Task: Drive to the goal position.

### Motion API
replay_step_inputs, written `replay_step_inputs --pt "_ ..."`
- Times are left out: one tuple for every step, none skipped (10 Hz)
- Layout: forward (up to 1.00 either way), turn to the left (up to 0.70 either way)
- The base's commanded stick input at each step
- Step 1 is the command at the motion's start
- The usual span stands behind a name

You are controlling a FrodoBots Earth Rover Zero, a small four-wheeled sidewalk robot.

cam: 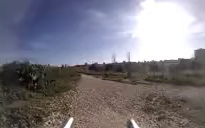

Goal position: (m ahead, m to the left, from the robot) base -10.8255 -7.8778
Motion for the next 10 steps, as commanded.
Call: replay_step_inputs --pt "0.5 -0.5" --pt "0.5 -0.5" --pt "0.5 -0.5" --pt "0.5 -0.5" --pt "0.5 -0.5" --pt "0.5 -0.34" --pt "0.5 0.0" --pt "0.5 0.0" --pt "0.5 0.0" --pt "0.5 0.0"
